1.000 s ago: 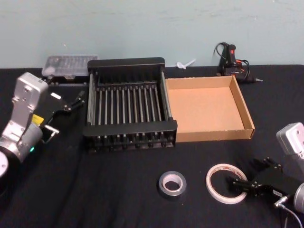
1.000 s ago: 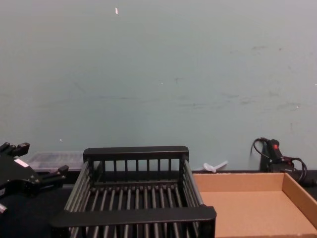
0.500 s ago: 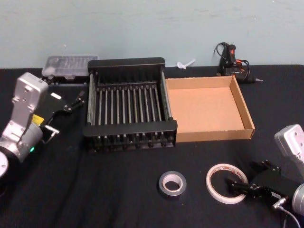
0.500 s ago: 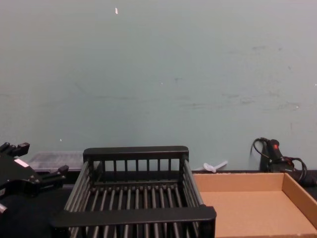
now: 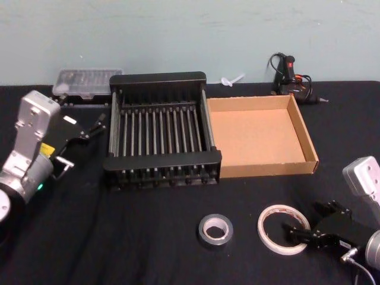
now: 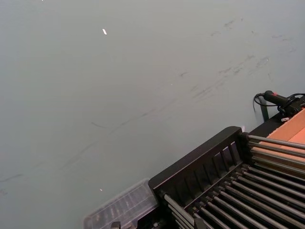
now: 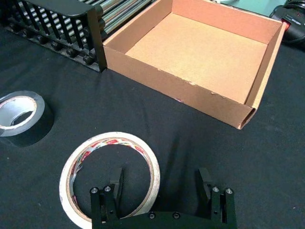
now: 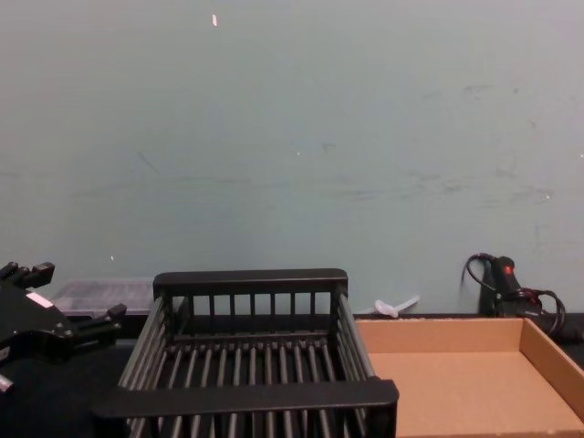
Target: Pick up the white tape and place it into the black box , Pick up the silver tape and place it into the brown box.
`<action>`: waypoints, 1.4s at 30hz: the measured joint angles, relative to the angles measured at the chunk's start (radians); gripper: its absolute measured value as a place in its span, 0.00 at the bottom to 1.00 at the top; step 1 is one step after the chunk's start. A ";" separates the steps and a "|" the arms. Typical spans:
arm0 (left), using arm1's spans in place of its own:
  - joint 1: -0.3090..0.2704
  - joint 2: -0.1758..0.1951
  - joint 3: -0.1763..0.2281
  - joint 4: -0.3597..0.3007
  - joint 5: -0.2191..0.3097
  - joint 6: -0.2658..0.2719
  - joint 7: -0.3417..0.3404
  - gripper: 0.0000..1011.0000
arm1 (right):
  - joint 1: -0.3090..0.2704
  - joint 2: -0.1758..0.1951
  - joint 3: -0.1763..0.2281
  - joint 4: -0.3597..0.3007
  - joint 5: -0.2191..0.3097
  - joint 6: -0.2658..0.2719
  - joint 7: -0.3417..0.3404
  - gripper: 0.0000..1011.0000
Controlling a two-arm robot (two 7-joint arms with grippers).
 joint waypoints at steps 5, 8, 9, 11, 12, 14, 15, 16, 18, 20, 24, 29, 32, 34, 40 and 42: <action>0.000 0.000 0.000 0.000 0.000 0.000 0.000 0.99 | 0.000 0.000 0.000 0.000 0.000 0.000 0.000 0.99; 0.000 0.000 0.000 0.000 0.000 0.000 0.000 0.99 | 0.000 0.000 0.000 -0.001 0.001 0.000 -0.001 0.99; 0.000 0.000 0.000 0.000 0.000 0.000 0.000 0.99 | 0.000 0.000 0.000 -0.001 0.001 0.000 -0.001 0.99; 0.000 0.000 0.000 0.000 0.000 0.000 0.000 0.99 | 0.000 0.001 0.000 -0.001 0.002 0.000 -0.001 0.97; 0.000 0.000 0.000 0.000 0.000 0.000 0.000 0.99 | 0.000 0.001 0.000 -0.001 0.002 0.000 -0.001 0.96; 0.000 0.000 0.000 0.000 0.000 0.000 0.000 0.99 | 0.000 0.001 0.000 -0.001 0.002 0.000 -0.001 0.91; 0.000 0.000 0.000 0.000 0.000 0.000 0.000 0.99 | 0.000 0.001 0.000 -0.001 0.002 0.000 -0.001 0.89; 0.000 0.000 0.000 0.000 0.000 0.000 0.000 0.99 | 0.000 0.001 0.000 -0.001 0.003 0.000 -0.001 0.88; 0.000 0.000 0.000 0.000 0.000 0.000 0.000 0.99 | 0.000 0.001 0.000 -0.001 0.003 0.000 -0.001 0.82; 0.000 0.000 0.000 0.000 0.000 0.000 0.000 0.99 | 0.000 0.001 0.000 -0.001 0.003 0.000 -0.001 0.78; 0.000 0.000 0.000 0.000 0.000 0.000 0.000 0.99 | 0.000 0.001 0.000 -0.001 0.004 0.000 -0.001 0.63; 0.000 0.000 0.000 0.000 0.000 0.000 0.000 0.99 | 0.000 0.001 0.000 -0.001 0.004 0.000 -0.001 0.49; 0.000 0.000 0.000 0.000 0.000 0.000 0.000 0.99 | 0.000 0.001 0.000 -0.001 0.005 0.000 -0.001 0.39; 0.000 0.000 0.000 0.000 0.000 0.000 0.000 0.99 | 0.000 0.001 0.000 -0.001 0.005 0.000 -0.001 0.36; 0.000 0.000 0.000 0.000 0.000 0.000 0.000 0.99 | 0.000 0.001 0.000 -0.001 0.005 0.000 -0.001 0.16; 0.000 0.000 0.000 0.000 0.000 0.000 0.000 0.99 | 0.000 0.001 0.000 -0.001 0.005 0.000 -0.001 0.10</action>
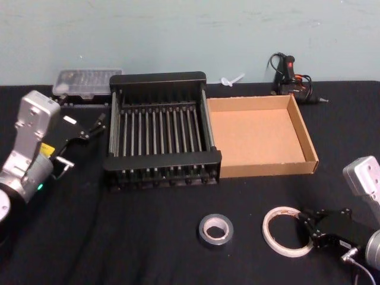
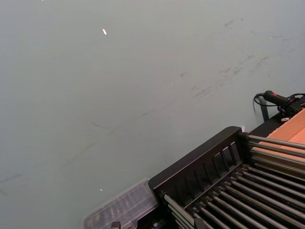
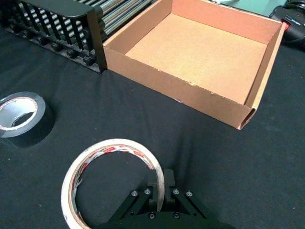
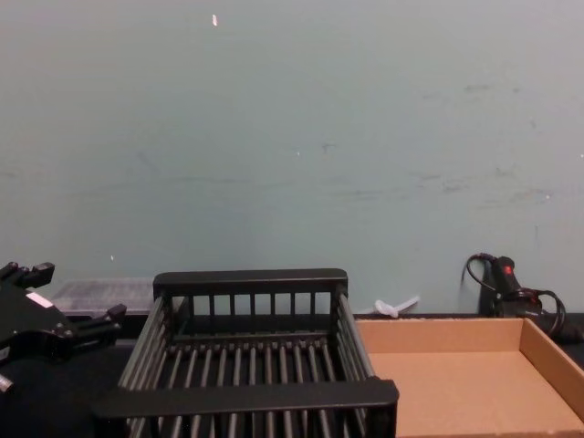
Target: Pick up the white tape and place it into the black box , Pick up the silver tape and place it into the brown box.
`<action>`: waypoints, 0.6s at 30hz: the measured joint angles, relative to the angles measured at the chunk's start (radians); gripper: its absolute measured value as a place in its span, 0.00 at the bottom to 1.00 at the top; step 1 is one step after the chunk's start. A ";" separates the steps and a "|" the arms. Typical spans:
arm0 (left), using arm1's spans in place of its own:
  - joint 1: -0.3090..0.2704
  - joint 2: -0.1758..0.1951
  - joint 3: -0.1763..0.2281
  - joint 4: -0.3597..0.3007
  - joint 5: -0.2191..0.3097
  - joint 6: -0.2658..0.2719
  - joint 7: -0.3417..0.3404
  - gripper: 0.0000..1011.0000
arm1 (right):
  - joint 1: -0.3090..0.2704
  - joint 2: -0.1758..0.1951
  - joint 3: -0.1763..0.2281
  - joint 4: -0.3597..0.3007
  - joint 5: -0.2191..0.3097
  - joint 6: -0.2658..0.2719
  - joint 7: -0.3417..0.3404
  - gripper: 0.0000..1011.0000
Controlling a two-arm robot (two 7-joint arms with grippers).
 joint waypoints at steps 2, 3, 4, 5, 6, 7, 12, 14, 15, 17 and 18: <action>0.000 0.000 0.000 0.000 0.000 0.000 0.000 0.99 | 0.000 0.000 0.000 0.000 0.000 0.000 0.000 0.09; 0.000 0.000 0.000 0.000 0.000 0.000 0.000 0.99 | 0.000 0.000 0.000 0.000 0.000 0.000 0.000 0.09; 0.000 0.000 0.000 0.000 0.000 0.000 0.000 0.99 | 0.000 0.000 0.000 0.000 0.000 0.000 0.000 0.09; 0.000 0.000 0.000 0.000 0.000 0.000 0.000 0.99 | 0.000 0.000 0.000 0.000 0.000 0.000 0.000 0.09; 0.000 0.000 0.000 0.000 0.000 0.000 0.000 0.99 | 0.000 0.000 0.000 0.000 0.000 0.000 0.000 0.09; 0.000 0.000 0.000 0.000 0.000 0.000 0.000 0.99 | 0.000 0.000 0.000 0.000 0.000 0.000 0.000 0.09; 0.000 0.000 0.000 0.000 0.000 0.000 0.000 0.99 | 0.000 0.000 0.000 0.000 0.000 0.000 0.000 0.09; 0.000 0.000 0.000 0.000 0.000 0.000 0.000 0.99 | 0.000 0.000 0.000 0.000 0.000 0.000 0.000 0.09; 0.000 0.000 0.000 0.000 0.000 0.000 0.000 0.99 | 0.000 0.000 0.000 0.000 0.000 0.000 0.000 0.09; 0.000 0.000 0.000 0.000 0.000 0.000 0.000 0.99 | -0.001 -0.001 0.001 0.000 0.001 -0.002 0.002 0.09; 0.000 0.000 0.000 0.000 0.000 0.000 0.000 0.99 | -0.002 -0.001 0.003 0.000 0.003 -0.003 0.003 0.09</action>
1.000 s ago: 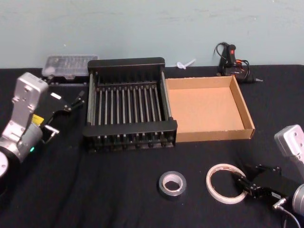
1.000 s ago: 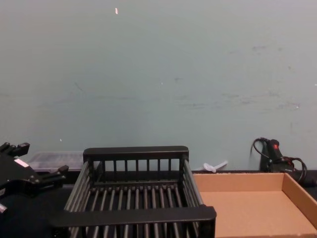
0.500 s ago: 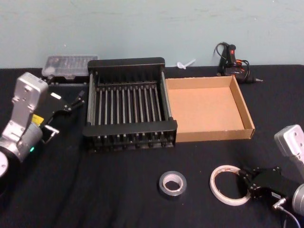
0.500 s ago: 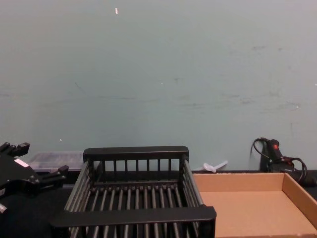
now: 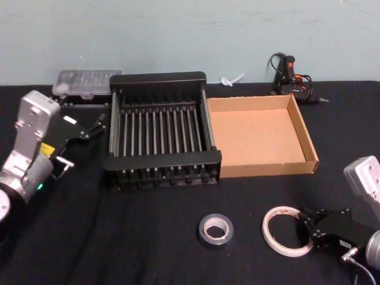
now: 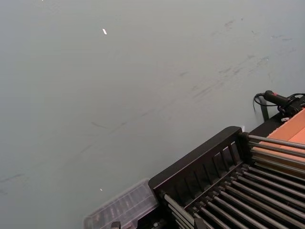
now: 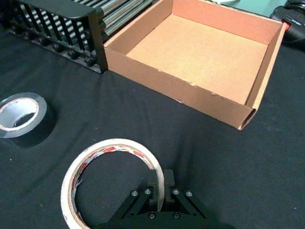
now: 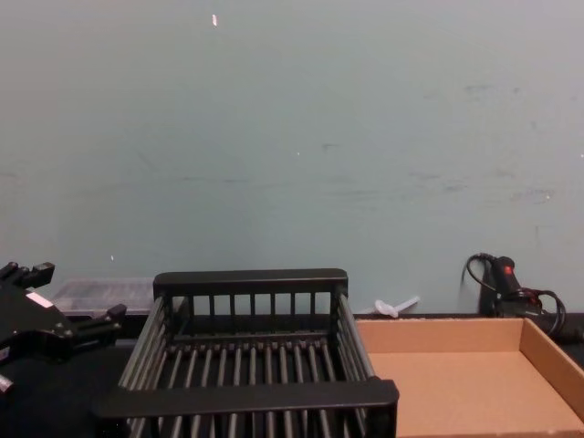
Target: Pick up the white tape and place it into the black box , Pick up the silver tape and place it into the brown box.
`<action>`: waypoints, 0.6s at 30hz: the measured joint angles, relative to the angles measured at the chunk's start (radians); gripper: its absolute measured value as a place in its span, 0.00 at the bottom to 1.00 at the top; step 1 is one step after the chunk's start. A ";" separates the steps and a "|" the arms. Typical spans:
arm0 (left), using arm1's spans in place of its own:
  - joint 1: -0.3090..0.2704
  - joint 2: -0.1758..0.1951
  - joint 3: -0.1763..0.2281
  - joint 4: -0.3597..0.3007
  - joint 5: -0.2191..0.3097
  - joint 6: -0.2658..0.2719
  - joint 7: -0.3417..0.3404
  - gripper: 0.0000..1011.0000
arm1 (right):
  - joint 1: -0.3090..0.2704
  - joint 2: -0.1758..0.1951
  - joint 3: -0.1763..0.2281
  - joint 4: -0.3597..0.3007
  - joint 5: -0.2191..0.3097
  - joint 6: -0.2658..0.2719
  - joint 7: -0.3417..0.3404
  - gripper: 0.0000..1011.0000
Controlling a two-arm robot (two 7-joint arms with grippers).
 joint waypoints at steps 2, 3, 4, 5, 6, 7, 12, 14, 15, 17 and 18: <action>0.000 0.000 0.000 0.000 0.000 0.000 0.000 0.99 | -0.002 -0.001 0.006 -0.002 0.006 -0.006 0.004 0.09; 0.000 0.000 0.000 0.000 0.000 0.000 0.000 0.99 | -0.002 -0.001 0.006 -0.002 0.006 -0.006 0.004 0.09; 0.000 0.000 0.000 0.000 0.000 0.000 0.000 0.99 | -0.003 -0.001 0.009 -0.004 0.009 -0.011 0.007 0.09; 0.000 0.000 0.000 0.000 0.000 0.000 0.000 0.99 | -0.004 -0.001 0.011 -0.006 0.010 -0.013 0.008 0.09; 0.000 0.000 0.000 0.000 0.000 0.000 0.000 0.99 | -0.005 0.000 0.015 -0.010 0.013 -0.018 0.010 0.09; 0.000 0.000 0.000 0.000 0.000 0.000 0.000 0.99 | -0.005 0.000 0.016 -0.012 0.014 -0.021 0.011 0.09; 0.000 0.000 0.000 0.000 0.000 0.000 0.000 0.99 | -0.004 0.007 0.027 -0.031 0.021 -0.039 0.018 0.09; 0.000 0.000 0.000 0.000 0.000 0.000 0.000 0.99 | -0.002 0.009 0.030 -0.037 0.023 -0.044 0.019 0.09; 0.000 0.000 0.000 0.000 0.000 0.000 0.000 0.99 | 0.000 0.010 0.032 -0.042 0.025 -0.048 0.021 0.09; 0.000 0.000 0.000 0.000 0.000 0.000 0.000 0.99 | 0.004 0.012 0.034 -0.046 0.027 -0.054 0.023 0.09; 0.000 0.000 0.000 0.000 0.000 0.000 0.000 0.99 | 0.006 0.012 0.035 -0.048 0.028 -0.057 0.024 0.09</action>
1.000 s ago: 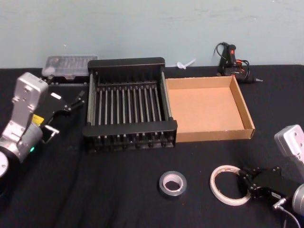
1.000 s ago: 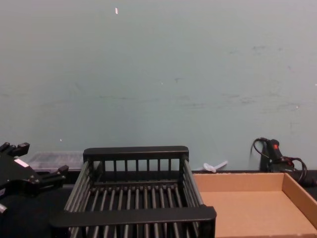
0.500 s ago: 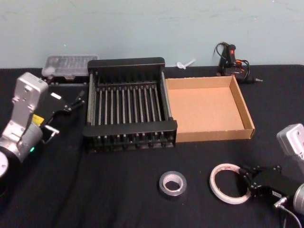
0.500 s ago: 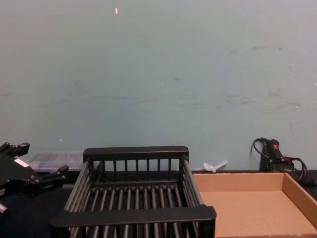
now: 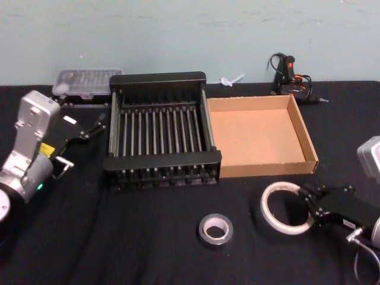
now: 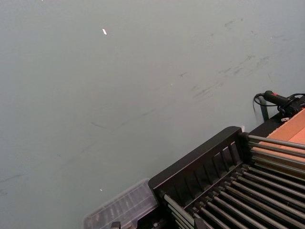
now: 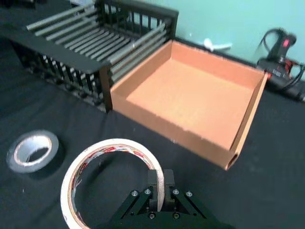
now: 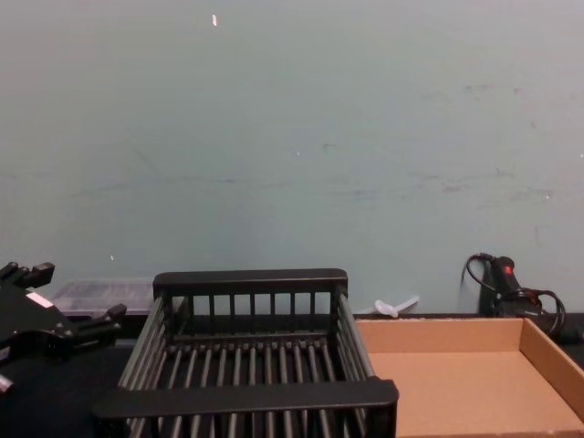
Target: Pick up the white tape and place it into the black box , Pick up the silver tape and place it into the brown box.
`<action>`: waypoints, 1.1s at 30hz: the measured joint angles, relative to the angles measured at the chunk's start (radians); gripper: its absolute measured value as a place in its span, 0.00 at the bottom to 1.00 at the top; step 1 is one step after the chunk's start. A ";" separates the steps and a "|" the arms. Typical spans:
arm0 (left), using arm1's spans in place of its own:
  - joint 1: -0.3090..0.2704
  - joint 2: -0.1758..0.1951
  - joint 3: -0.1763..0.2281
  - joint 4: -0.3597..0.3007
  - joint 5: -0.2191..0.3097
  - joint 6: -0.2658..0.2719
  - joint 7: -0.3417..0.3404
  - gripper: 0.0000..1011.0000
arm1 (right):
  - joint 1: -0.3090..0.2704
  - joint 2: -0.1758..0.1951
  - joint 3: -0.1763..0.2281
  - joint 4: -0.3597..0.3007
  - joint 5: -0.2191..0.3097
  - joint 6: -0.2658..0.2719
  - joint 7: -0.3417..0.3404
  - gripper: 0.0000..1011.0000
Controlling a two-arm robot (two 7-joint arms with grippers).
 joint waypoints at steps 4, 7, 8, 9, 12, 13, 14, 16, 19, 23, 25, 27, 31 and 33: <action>0.000 0.000 0.000 0.000 0.000 0.000 0.000 0.99 | 0.023 0.002 0.003 -0.005 0.005 -0.015 0.004 0.09; 0.000 0.000 0.000 0.000 0.000 0.000 0.000 0.99 | 0.049 0.001 0.001 -0.003 0.005 -0.023 0.005 0.09; 0.000 0.000 0.000 0.000 0.000 0.000 0.000 0.99 | 0.057 -0.001 0.000 -0.001 0.005 -0.025 0.006 0.09; 0.000 0.000 0.000 0.000 0.000 0.000 0.000 0.99 | 0.065 -0.001 -0.002 0.002 0.005 -0.027 0.005 0.09; 0.000 0.000 0.000 0.000 0.000 0.000 0.000 0.99 | 0.102 -0.007 -0.008 0.014 0.002 -0.033 0.005 0.09; 0.000 0.000 0.000 0.000 0.000 0.000 0.000 0.99 | 0.121 -0.011 -0.013 0.023 -0.002 -0.036 0.005 0.09; 0.000 0.000 0.000 0.000 0.000 0.000 0.000 0.99 | 0.142 -0.015 -0.018 0.031 -0.005 -0.038 0.005 0.09; 0.000 0.000 0.000 0.000 0.000 0.000 0.000 0.99 | 0.164 -0.020 -0.023 0.041 -0.008 -0.040 0.004 0.09; 0.000 0.000 0.000 0.000 0.000 0.000 0.000 0.99 | 0.207 -0.030 -0.036 0.062 -0.015 -0.042 0.005 0.09; 0.000 0.000 0.000 0.000 0.000 0.000 0.000 0.99 | 0.260 -0.042 -0.054 0.088 -0.027 -0.041 0.005 0.09; 0.000 0.000 0.000 0.000 0.000 0.000 0.000 0.99 | 0.294 -0.051 -0.069 0.110 -0.035 -0.038 0.007 0.09; 0.000 0.000 0.000 0.000 0.000 0.000 0.000 0.99 | 0.317 -0.059 -0.079 0.125 -0.042 -0.034 0.008 0.09; 0.000 0.000 0.000 0.000 0.000 0.000 0.000 0.99 | 0.390 -0.086 -0.110 0.178 -0.059 -0.024 0.010 0.09; 0.000 0.000 0.000 0.000 0.000 0.000 0.000 0.99 | 0.415 -0.096 -0.120 0.197 -0.066 -0.023 0.013 0.09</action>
